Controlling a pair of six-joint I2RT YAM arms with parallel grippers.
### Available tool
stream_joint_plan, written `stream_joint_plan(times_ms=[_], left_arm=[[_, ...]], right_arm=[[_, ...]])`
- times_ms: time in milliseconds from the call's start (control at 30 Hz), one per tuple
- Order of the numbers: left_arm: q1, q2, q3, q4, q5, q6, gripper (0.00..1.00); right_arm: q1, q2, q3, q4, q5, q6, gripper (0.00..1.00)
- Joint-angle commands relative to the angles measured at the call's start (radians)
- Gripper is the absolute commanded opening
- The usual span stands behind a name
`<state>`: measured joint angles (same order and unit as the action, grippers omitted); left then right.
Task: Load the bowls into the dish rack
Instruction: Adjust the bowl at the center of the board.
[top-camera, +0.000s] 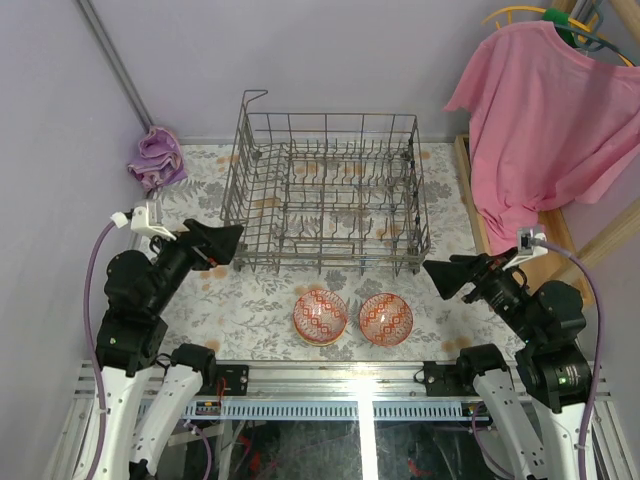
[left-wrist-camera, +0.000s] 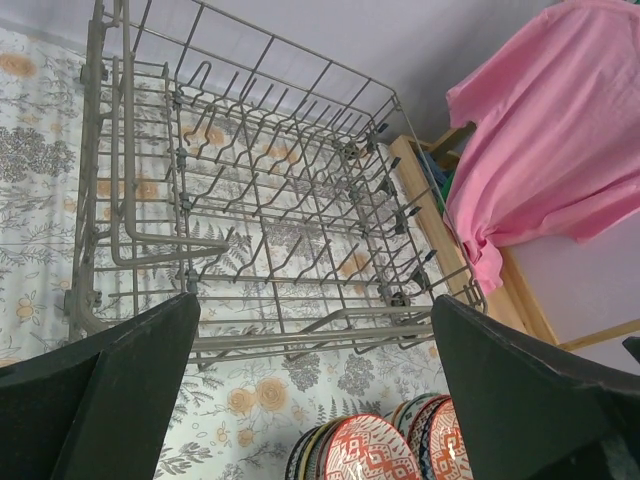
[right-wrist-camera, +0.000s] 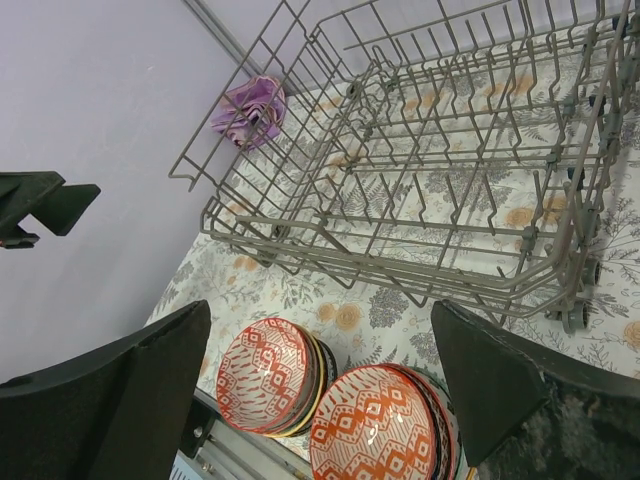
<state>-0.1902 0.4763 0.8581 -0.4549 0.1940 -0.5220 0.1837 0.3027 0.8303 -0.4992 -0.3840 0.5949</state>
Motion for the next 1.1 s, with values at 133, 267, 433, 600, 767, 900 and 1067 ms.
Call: stream_joint_plan(times_ms=[133,267,433,600,767,900,1067], left_arm=[[-0.005,-0.076,0.039,-0.028,0.0,-0.001,1.0],[-0.007,-0.093,0.048,-0.057,-0.015,0.004,1.0],[-0.007,-0.075,0.08,-0.091,-0.018,0.022,1.0],[-0.006,-0.014,0.119,-0.128,-0.065,-0.05,1.0],[-0.006,0.068,0.174,-0.196,-0.061,-0.108,1.0],[-0.006,0.089,0.217,-0.191,0.078,-0.073,1.0],[-0.006,0.107,0.249,-0.14,0.24,-0.072,1.0]], right_arm=[[0.007,-0.038,0.012,-0.033,-0.081,0.012,0.99],[0.007,-0.027,0.056,-0.081,-0.102,-0.009,0.99],[0.007,-0.027,0.143,-0.206,-0.008,0.029,0.99],[0.007,0.047,0.237,-0.352,0.088,0.147,0.99],[0.007,0.024,0.26,-0.306,0.099,0.221,0.99],[0.009,-0.071,0.157,-0.116,0.023,0.253,0.99],[0.011,0.06,0.217,-0.134,-0.119,0.133,0.99]])
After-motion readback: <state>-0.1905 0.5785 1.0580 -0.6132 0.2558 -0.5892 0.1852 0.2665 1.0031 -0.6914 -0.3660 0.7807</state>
